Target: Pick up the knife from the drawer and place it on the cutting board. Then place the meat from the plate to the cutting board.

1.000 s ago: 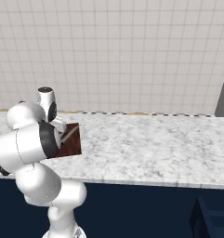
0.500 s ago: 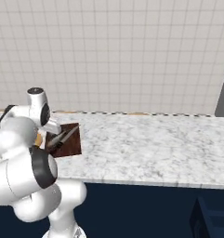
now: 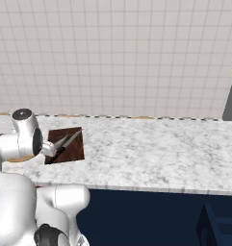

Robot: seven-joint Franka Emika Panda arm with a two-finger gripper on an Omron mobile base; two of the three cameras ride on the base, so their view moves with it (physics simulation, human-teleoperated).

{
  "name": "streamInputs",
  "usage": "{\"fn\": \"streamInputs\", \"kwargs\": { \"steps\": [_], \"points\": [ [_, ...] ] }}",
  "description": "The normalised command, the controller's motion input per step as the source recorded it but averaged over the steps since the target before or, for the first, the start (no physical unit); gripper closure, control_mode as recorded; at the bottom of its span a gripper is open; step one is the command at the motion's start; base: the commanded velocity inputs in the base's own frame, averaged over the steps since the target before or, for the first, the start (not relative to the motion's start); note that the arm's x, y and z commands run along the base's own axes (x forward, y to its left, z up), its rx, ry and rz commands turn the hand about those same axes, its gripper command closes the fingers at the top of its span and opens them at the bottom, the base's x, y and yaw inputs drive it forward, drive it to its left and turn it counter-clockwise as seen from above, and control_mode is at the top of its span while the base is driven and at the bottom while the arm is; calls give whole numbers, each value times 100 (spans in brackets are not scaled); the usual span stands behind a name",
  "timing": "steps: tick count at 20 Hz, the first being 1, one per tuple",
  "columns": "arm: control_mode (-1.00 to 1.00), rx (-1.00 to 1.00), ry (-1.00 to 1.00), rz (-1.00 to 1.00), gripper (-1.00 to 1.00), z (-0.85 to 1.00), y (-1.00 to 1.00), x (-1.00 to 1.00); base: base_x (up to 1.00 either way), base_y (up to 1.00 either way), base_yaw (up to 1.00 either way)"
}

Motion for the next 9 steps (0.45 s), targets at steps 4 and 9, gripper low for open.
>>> {"fn": "streamInputs", "kwargs": {
  "steps": [4,9],
  "points": [
    [-100,1,-2,0,-100,0,-1,-100,0,0,0],
    [-100,0,0,0,-100,-9,0,-83,0,0,0]
  ]
}}
